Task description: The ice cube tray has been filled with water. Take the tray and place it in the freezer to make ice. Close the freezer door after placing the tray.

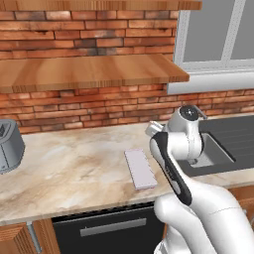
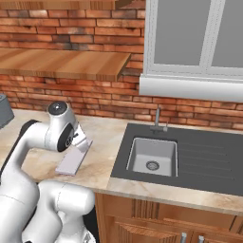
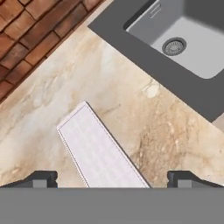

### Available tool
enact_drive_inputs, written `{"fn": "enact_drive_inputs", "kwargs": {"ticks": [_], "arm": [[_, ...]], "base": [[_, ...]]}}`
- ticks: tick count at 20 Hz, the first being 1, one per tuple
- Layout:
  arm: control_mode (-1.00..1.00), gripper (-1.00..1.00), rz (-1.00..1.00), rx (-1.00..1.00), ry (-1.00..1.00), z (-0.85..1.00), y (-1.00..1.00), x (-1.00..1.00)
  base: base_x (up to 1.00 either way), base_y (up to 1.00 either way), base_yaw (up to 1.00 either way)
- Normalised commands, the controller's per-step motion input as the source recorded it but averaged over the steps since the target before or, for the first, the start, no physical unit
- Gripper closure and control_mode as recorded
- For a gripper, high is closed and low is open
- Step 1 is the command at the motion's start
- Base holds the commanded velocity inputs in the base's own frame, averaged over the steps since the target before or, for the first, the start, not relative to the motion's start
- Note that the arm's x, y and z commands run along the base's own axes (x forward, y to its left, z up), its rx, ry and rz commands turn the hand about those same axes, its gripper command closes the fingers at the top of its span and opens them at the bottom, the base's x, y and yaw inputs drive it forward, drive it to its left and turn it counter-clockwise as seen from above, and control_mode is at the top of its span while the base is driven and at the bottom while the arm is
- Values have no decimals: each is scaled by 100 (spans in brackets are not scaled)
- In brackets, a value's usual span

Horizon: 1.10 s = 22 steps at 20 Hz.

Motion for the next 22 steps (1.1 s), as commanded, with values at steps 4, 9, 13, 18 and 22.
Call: {"fn": "enact_drive_inputs", "kwargs": {"ticks": [4,9,13,18,22], "arm": [[-100,-100,-9,0,0,-17,0,29],[-100,-100,-7,3,8,-33,0,38],[-100,-100,-4,9,12,-31,0,33],[-100,-100,-2,7,8,-22,0,42],[-100,-100,-1,0,6,-19,0,43]], "base": [[0,0,0],[0,0,0],[0,0,0],[0,0,0],[0,0,0]]}}
